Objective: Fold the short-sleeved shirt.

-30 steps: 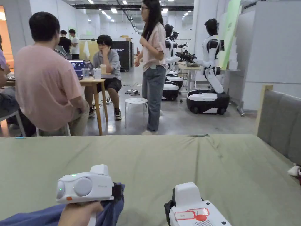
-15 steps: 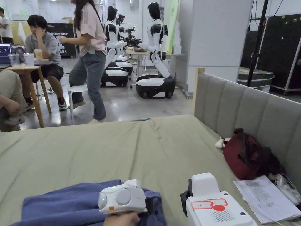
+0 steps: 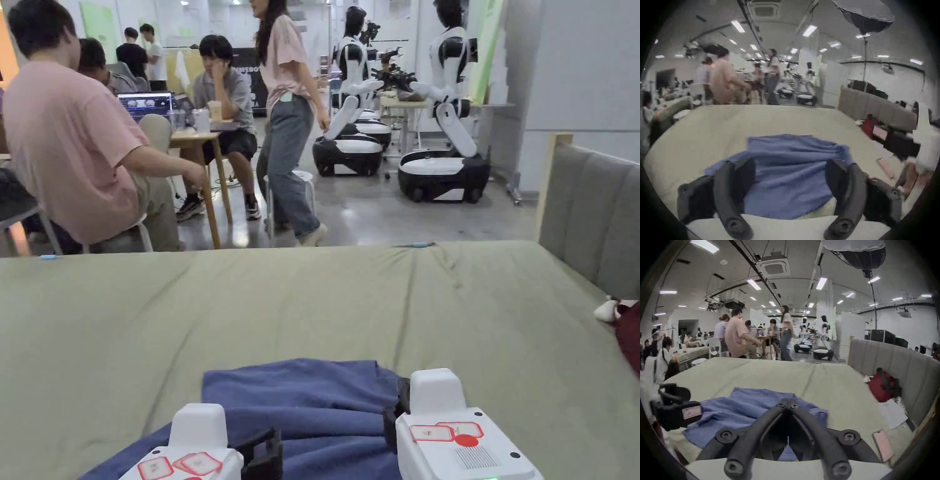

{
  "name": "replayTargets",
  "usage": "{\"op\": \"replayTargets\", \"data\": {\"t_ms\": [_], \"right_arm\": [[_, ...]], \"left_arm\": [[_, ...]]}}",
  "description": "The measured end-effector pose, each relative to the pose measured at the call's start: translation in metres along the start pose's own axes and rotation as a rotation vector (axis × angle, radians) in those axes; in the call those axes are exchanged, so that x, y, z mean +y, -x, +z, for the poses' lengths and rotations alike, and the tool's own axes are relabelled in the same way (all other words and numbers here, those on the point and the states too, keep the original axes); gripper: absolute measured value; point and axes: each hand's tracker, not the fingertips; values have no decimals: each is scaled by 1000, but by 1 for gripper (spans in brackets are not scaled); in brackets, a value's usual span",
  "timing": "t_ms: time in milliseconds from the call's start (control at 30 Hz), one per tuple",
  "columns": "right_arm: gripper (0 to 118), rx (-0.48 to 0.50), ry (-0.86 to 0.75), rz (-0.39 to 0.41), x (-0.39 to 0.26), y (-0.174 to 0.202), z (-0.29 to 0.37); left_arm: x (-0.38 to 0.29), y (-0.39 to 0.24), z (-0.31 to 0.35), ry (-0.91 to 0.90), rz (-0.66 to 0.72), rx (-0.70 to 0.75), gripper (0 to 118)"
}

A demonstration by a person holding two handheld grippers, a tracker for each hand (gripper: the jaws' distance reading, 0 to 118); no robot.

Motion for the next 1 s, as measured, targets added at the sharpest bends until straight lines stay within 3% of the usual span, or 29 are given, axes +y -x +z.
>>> {"op": "replayTargets", "data": {"t_ms": [33, 67, 100, 133, 200, 333, 467, 600, 700, 733, 800, 833, 867, 967, 1000], "right_arm": [[0, 22, 10, 3, -1, 10, -6], [0, 38, 17, -1, -1, 20, -9], [0, 46, 17, 2, -2, 27, -10], [0, 53, 14, 12, -2, 35, -10], [0, 62, 11, 39, -1, 44, -10], [0, 65, 19, 69, -2, 46, -8], [0, 52, 64, 44, -6, 34, -11], [0, 17, 81, 43, -11, 20, -8], [0, -16, 96, 39, -15, 5, -6], [0, -33, 101, 42, -16, 0, -6], [0, -53, 110, 40, -16, -11, -7], [0, -64, 114, 34, -18, -16, -5], [0, -75, 118, 31, -18, -21, -5], [0, -99, 123, 15, -20, -34, -6], [0, -103, 126, 11, -20, -37, -7]], "left_arm": [[-10, 16, 11, -2, -2, 46, 66], [-19, 30, 21, -2, -3, 111, 34], [-24, 40, 22, -2, -10, 158, 18], [-28, 52, 29, 4, -15, 192, 8], [-28, 78, 40, 19, 24, 163, 0], [-1, 144, 23, 206, 123, 169, 0], [34, 205, -49, 350, 162, 175, 0], [45, 235, -114, 467, 342, 79, 0], [40, 233, -150, 549, 336, 89, 0], [39, 233, -161, 555, 346, 127, 5], [31, 232, -176, 585, 370, 170, 82], [25, 232, -184, 614, 384, 182, 110], [21, 231, -190, 623, 394, 171, 118], [-2, 225, -206, 769, 443, 179, 82], [-10, 221, -210, 817, 422, 181, 81]]}}
